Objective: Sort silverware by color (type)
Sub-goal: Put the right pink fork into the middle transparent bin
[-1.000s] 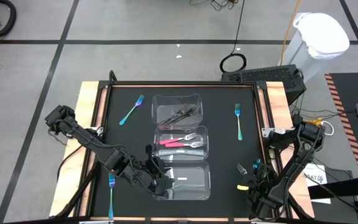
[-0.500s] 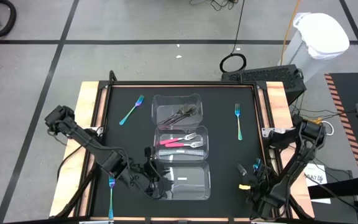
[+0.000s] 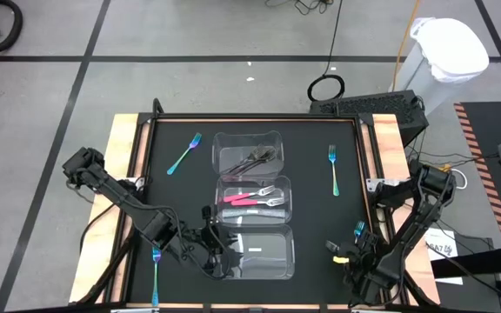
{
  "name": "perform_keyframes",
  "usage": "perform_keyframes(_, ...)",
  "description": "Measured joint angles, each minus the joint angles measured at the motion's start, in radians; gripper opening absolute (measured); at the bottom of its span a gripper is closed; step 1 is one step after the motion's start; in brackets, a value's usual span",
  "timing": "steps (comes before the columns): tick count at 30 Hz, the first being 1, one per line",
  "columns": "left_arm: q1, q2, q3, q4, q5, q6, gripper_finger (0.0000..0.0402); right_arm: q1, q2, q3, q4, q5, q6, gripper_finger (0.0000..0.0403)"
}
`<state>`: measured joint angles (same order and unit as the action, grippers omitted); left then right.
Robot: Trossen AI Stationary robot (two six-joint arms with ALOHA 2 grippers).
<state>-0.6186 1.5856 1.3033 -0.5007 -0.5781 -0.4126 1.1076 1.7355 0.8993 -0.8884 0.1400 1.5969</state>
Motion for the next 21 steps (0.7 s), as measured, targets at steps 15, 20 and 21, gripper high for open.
perform_keyframes(15, 0.000, 0.000, 0.000, 0.000, 0.000, 0.001, 0.0038, -0.002, 0.005, 0.229, -0.190, 0.244, -0.085, 0.0035)
perform_keyframes(20, 0.006, 0.000, 0.000, 0.000, -0.005, 0.009, 0.0038, 0.001, 0.006, 0.336, -0.232, 0.480, -0.248, 0.0035)
perform_keyframes(21, 0.008, 0.000, 0.000, 0.001, -0.006, 0.007, 0.0038, -0.001, 0.005, 0.356, -0.233, 0.529, -0.290, 0.0035)
